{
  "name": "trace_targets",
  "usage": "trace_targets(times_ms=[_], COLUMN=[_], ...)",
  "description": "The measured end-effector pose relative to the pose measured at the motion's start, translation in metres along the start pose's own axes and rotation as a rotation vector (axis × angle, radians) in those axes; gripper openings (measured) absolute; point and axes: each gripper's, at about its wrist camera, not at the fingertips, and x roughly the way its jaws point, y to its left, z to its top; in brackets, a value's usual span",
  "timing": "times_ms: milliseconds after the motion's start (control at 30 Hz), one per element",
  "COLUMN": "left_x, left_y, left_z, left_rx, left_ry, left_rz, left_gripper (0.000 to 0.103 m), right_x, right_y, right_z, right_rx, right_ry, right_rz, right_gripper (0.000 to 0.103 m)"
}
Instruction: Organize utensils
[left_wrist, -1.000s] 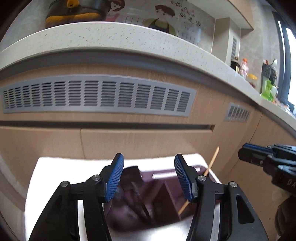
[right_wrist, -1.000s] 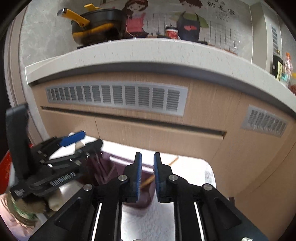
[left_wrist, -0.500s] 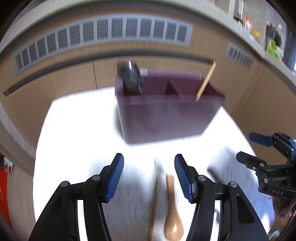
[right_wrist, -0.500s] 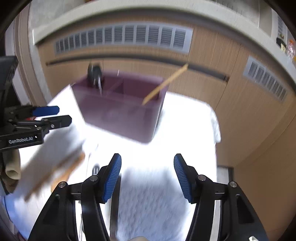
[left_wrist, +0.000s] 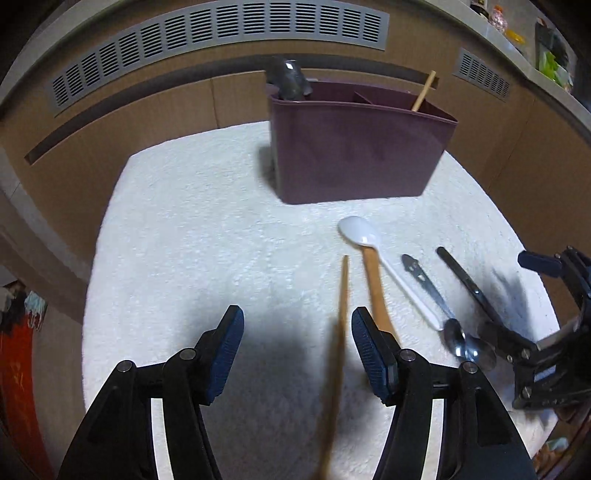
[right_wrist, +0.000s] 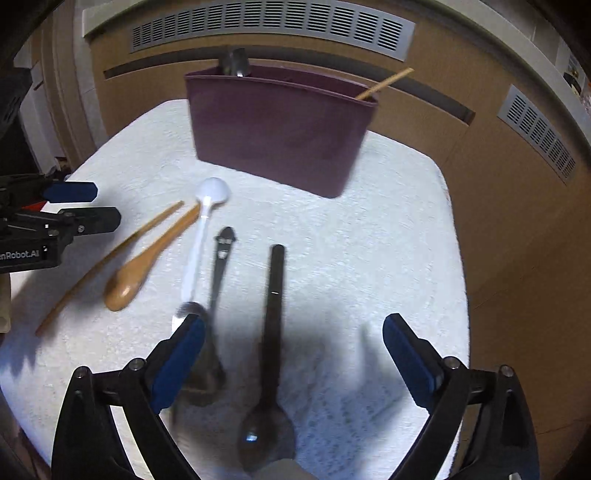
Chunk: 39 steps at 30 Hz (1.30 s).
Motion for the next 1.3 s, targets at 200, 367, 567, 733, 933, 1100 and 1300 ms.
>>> trace_targets(times_ms=[200,367,567,733,933,1100,1300], left_x=[-0.011,-0.021,-0.028,-0.028,-0.025,-0.012,0.008], left_y=[0.030,0.051,0.072,0.081,0.061,0.023,-0.023], left_z=[0.004,0.007,0.003,-0.001,-0.001,0.001,0.002], left_rx=[-0.048,-0.067,-0.098,-0.123,-0.113,-0.075,-0.035], left_ry=[-0.024,-0.052,-0.064,-0.059,-0.048,0.012,0.102], left_rz=[0.051,0.096,0.139,0.144,0.084,-0.059,-0.179], left_gripper=[0.066,0.067,0.070,0.070,0.070,0.070,0.070], right_x=[0.005,0.019,0.041,0.042,0.009,-0.015,-0.020], right_y=[0.038,0.070,0.102,0.120,0.080,-0.001,-0.054], right_z=[0.010,0.032,0.048,0.044,0.026,0.003,-0.030], right_rx=[0.051,0.109,0.112,0.012,-0.008,0.128,0.217], right_ry=[0.017,0.050,0.101,0.110,0.075,0.060,0.058], right_rz=[0.115,0.197,0.231,0.154,0.095,-0.013,-0.070], right_gripper=[0.068,0.051,0.028,0.023,0.002,0.002,0.003])
